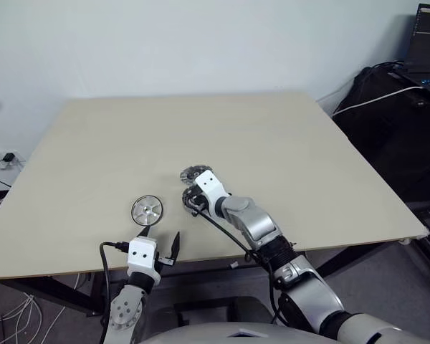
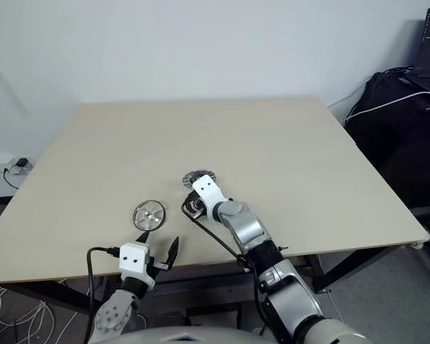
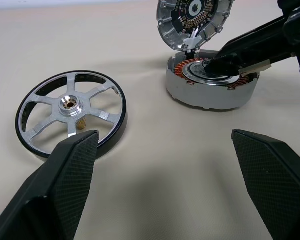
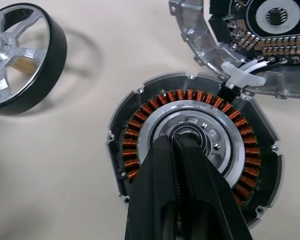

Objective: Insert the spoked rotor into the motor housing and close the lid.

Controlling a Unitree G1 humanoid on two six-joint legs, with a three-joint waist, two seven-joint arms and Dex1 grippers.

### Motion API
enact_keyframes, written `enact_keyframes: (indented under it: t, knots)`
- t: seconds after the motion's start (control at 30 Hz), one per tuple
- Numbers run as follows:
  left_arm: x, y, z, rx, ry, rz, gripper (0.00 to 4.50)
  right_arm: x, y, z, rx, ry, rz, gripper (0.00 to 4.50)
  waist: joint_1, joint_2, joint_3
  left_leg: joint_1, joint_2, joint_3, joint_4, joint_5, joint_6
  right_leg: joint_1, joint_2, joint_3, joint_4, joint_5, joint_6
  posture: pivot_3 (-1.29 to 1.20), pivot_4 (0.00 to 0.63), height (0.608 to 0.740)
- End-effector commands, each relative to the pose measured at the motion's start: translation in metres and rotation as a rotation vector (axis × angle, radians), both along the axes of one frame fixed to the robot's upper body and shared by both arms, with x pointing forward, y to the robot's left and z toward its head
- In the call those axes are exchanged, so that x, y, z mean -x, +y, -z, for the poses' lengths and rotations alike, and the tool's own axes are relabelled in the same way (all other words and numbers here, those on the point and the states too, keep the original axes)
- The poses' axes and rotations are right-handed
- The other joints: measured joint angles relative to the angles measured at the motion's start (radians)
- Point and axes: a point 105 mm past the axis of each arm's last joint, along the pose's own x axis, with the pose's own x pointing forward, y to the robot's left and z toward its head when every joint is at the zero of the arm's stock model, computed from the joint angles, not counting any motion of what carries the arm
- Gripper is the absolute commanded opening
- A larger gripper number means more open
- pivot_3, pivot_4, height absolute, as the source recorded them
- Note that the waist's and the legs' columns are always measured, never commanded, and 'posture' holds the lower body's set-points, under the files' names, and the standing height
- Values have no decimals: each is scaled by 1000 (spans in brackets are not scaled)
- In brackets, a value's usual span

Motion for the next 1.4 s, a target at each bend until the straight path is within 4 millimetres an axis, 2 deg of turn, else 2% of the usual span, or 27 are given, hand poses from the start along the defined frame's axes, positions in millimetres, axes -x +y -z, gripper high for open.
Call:
enact_keyframes:
  t: [0.03, 0.6, 0.73, 0.97, 1.1, 1.13, 1.2, 1.4]
  knots:
    - [-5, -1, -13, 11, -57, -2, 4500, -8, 0, -10, -15, -35, 13, 34, 0, 0, 0, 0, 0, 0, 0, 0, 0, 0, 0, 0, 0, 0, 0, 0, 0, 740]
    - [-6, -2, -11, 16, -54, 3, 4500, -7, 3, -22, -54, -51, -14, 34, 0, 0, 0, -1, 0, 0, 0, 0, 0, -1, 0, 0, 0, 0, 0, 0, 0, 740]
    - [-6, -2, -12, 16, -54, 5, 4500, -7, 2, -20, -44, -52, -6, 958, 0, 0, 0, -1, 0, 0, 0, 0, 0, -1, 0, 0, 0, 0, 0, 0, 0, 740]
    - [-6, -2, -12, 16, -55, 3, 4500, -9, 0, -19, -29, -62, 8, 3256, 0, 0, 0, -1, 0, 0, 0, 0, 0, -1, 0, 0, 0, 0, 0, 0, 0, 740]
    - [-6, -2, -12, 16, -55, 4, 4500, -9, -1, -22, -43, -68, 10, 3256, 0, 0, 0, -1, 0, 0, 0, 0, 0, -1, 0, 0, 0, 0, 0, 0, 0, 740]
    - [-6, -1, -12, 16, -55, 4, 4500, -9, -1, -23, -52, -72, 10, 3073, 0, 0, 0, -1, 0, 0, 0, 0, 0, -1, 0, 0, 0, 0, 0, 0, 0, 740]
    - [-6, -1, -12, 16, -55, 4, 4500, -9, -1, -27, -65, -81, 10, 2626, 0, 0, 0, -1, 0, 0, 0, 0, 0, -1, 0, 0, 0, 0, 0, 0, 0, 740]
    - [-7, -2, -12, 15, -55, 10, 4500, -9, 0, -30, -72, -88, 11, 673, 0, 0, 0, -1, 0, 0, 0, 0, 0, -1, 0, 0, 0, 0, 0, 0, 0, 740]
